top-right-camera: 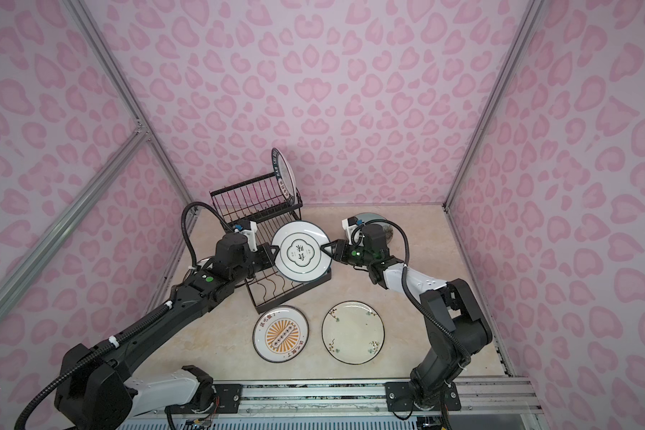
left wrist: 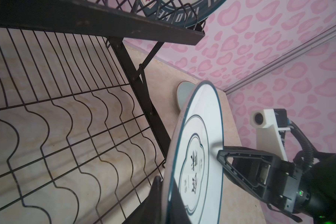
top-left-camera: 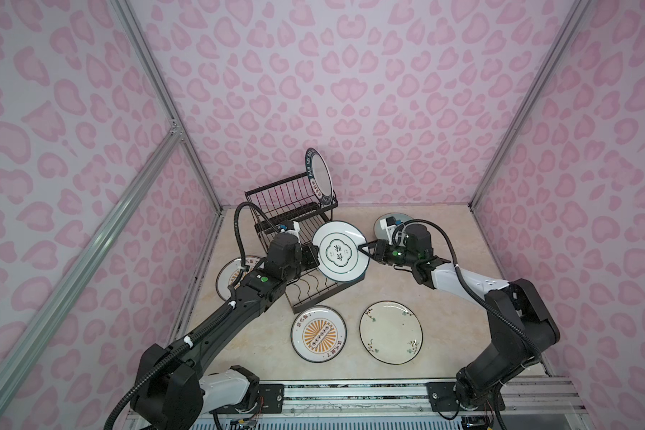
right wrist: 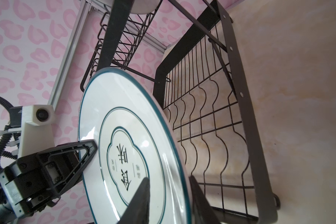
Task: Load plates into a dish rack
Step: Pick up the plate from the center of the table.
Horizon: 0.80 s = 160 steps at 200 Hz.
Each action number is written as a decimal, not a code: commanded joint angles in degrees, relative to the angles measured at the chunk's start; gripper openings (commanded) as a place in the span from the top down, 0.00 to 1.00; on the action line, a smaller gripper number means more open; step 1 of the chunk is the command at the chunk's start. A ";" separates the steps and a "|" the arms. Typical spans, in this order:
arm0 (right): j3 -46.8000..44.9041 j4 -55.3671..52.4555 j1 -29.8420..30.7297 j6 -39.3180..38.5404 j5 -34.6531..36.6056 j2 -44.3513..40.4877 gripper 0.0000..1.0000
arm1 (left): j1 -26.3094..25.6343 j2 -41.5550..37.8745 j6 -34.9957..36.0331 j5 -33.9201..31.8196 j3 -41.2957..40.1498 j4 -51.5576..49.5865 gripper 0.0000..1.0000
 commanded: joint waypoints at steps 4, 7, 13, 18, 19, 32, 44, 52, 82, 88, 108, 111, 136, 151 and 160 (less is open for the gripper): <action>-0.69 4.42 0.71 1.28 -3.62 0.58 0.67 | 0.44 -0.83 -0.99 -2.00 -0.37 2.09 0.96; -0.73 4.54 0.76 1.36 -3.61 0.53 0.66 | 0.52 -0.91 -1.01 -1.94 -0.41 2.14 0.96; -0.79 4.78 0.83 1.50 -3.63 0.52 0.66 | 0.67 -1.06 -1.19 -1.77 -0.45 2.40 0.96; -0.81 4.82 0.90 1.56 -3.61 0.55 0.65 | 0.78 -1.18 -1.30 -1.65 -0.53 2.58 0.96; -0.88 4.87 0.91 1.56 -3.62 0.53 0.65 | 0.79 -1.28 -1.34 -1.64 -0.54 2.63 0.96; -1.03 5.35 1.18 1.98 -3.58 0.67 0.64 | 0.98 -1.53 -1.73 -1.46 -0.74 3.11 0.96; -1.30 6.06 1.52 2.47 -3.54 0.78 0.63 | 1.23 -1.87 -1.86 -1.49 -0.90 3.29 0.96; -1.43 6.74 1.66 2.91 -3.60 0.85 0.63 | 1.38 -1.98 -2.04 -1.45 -0.95 3.32 0.96; -2.06 9.55 2.22 5.14 -3.63 1.43 0.62 | 1.90 -3.28 -2.85 -2.81 -1.52 3.20 0.96; -2.43 10.89 2.41 6.12 -3.62 1.54 0.62 | 2.01 -3.75 -3.06 -3.54 -1.87 3.29 0.96; -3.36 14.52 3.24 9.34 -2.60 2.28 0.62 | 2.26 -5.28 -3.82 -5.23 -3.31 4.07 0.96; -3.48 15.09 3.41 9.82 -2.28 2.39 0.62 | 2.29 -5.45 -3.95 -5.26 -3.54 4.22 0.96; -4.41 20.18 5.22 14.27 0.51 3.78 0.64 | 2.38 -6.27 -4.68 -5.47 -4.67 5.07 0.96; -4.90 23.82 6.17 16.82 2.50 4.56 0.64 | 2.38 -6.36 -4.73 -5.34 -4.90 5.01 0.96; -4.72 24.55 6.67 17.58 3.39 5.04 0.64 | 2.46 -6.45 -4.73 -5.11 -4.95 5.05 0.96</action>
